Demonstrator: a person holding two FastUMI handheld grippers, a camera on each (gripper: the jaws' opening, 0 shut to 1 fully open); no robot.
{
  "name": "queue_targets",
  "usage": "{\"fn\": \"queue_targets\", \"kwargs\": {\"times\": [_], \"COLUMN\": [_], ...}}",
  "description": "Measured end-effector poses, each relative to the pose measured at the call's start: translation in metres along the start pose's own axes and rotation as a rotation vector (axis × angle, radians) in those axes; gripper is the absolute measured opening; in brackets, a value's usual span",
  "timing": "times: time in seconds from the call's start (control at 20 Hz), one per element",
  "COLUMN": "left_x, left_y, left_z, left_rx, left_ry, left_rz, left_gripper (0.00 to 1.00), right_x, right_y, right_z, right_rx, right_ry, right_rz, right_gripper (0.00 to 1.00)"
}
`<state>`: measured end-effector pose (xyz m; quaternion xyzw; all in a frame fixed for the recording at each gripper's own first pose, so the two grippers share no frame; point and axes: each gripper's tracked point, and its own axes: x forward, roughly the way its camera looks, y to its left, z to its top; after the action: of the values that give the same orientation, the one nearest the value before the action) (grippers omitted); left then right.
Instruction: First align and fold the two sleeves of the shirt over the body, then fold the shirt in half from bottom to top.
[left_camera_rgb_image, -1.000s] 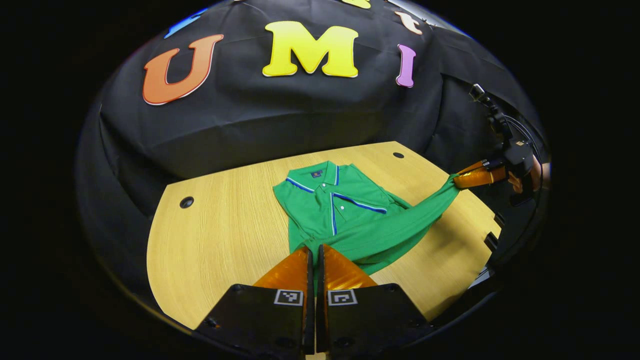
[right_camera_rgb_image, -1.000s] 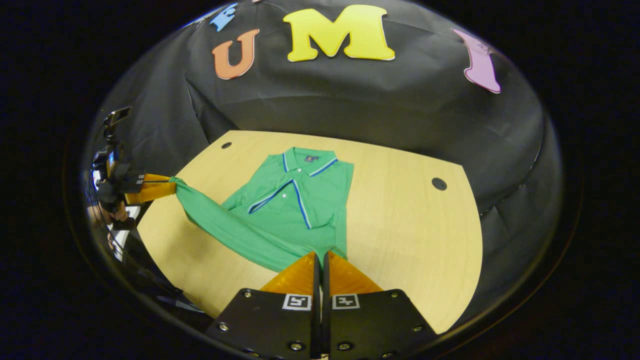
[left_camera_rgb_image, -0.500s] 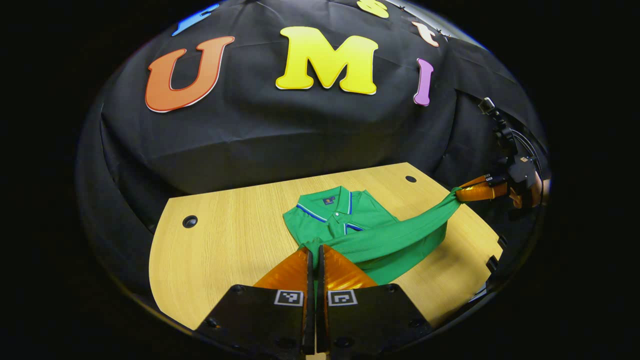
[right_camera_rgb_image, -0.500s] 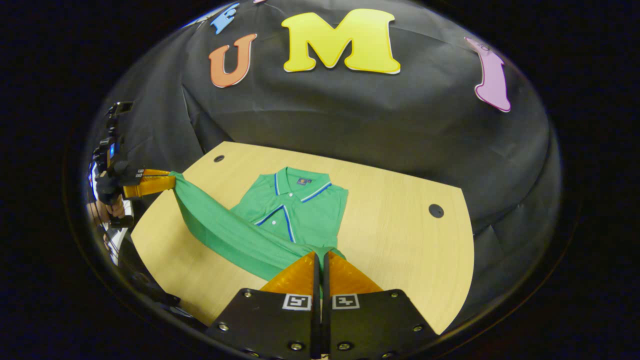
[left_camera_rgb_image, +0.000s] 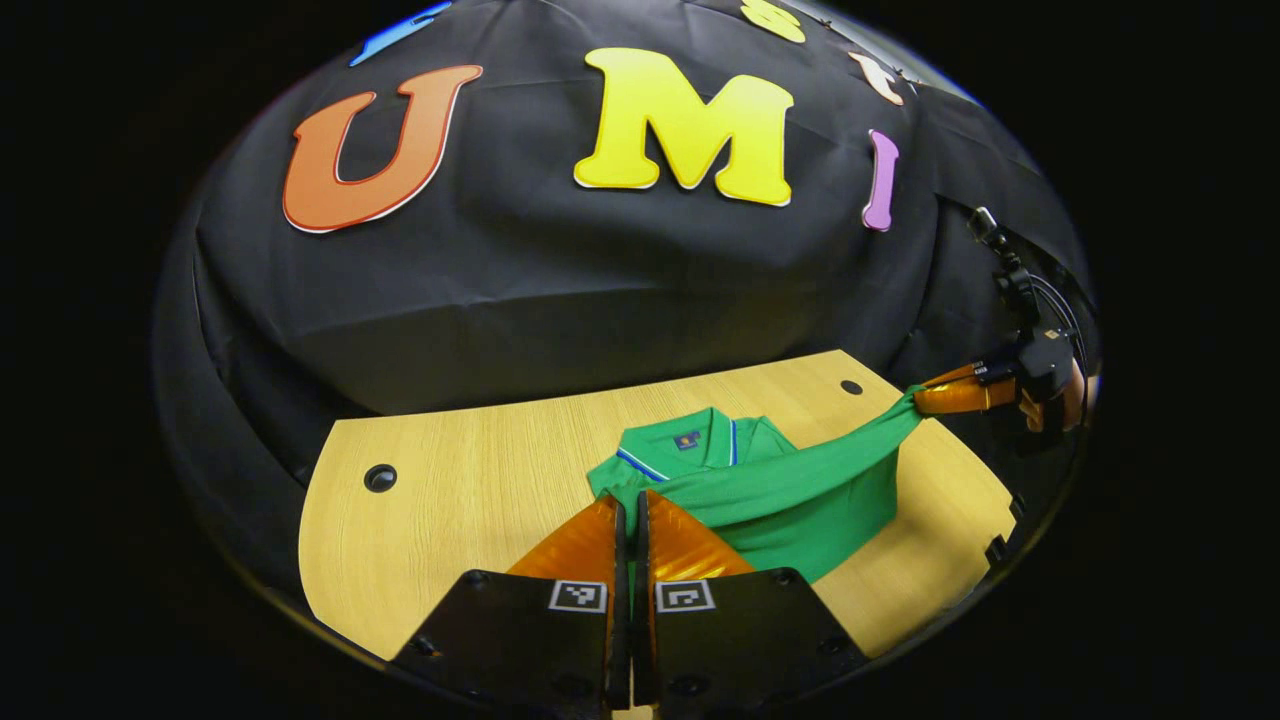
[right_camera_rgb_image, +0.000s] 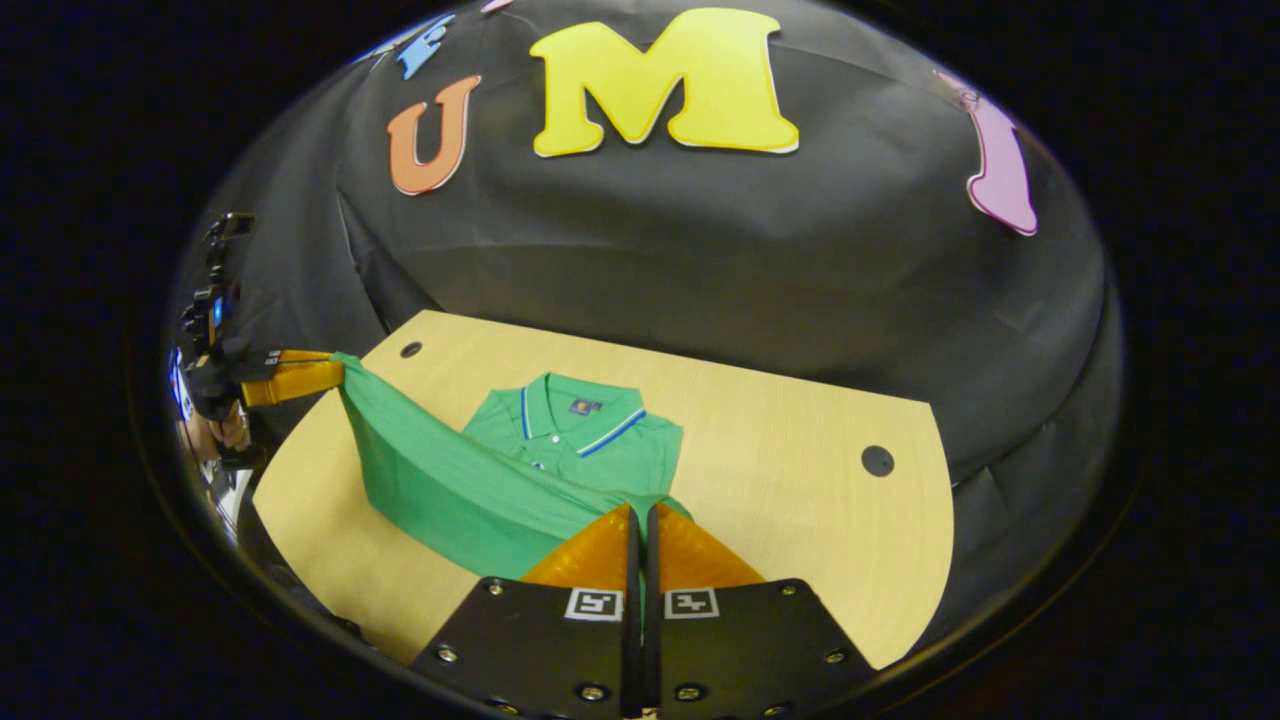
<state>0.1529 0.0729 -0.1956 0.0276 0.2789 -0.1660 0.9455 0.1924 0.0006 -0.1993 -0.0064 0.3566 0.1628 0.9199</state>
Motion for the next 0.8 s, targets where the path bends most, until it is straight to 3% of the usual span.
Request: {"fn": "queue_targets", "kwargs": {"times": [0.55,0.8], "left_x": [0.076,0.108], "left_y": [0.02,0.034], "left_z": [-0.011,-0.023], "left_rx": [-0.096,-0.093], "left_ry": [0.001,0.001], "left_rz": [0.044,0.071], "left_gripper": [0.04,0.04], "right_x": [0.079,0.125], "right_y": [-0.028,-0.032], "right_z": [0.027,0.025], "right_rx": [0.011,0.019], "right_ry": [-0.073,-0.076], "right_rz": [-0.045,-0.049], "right_gripper": [0.01,0.01]}}
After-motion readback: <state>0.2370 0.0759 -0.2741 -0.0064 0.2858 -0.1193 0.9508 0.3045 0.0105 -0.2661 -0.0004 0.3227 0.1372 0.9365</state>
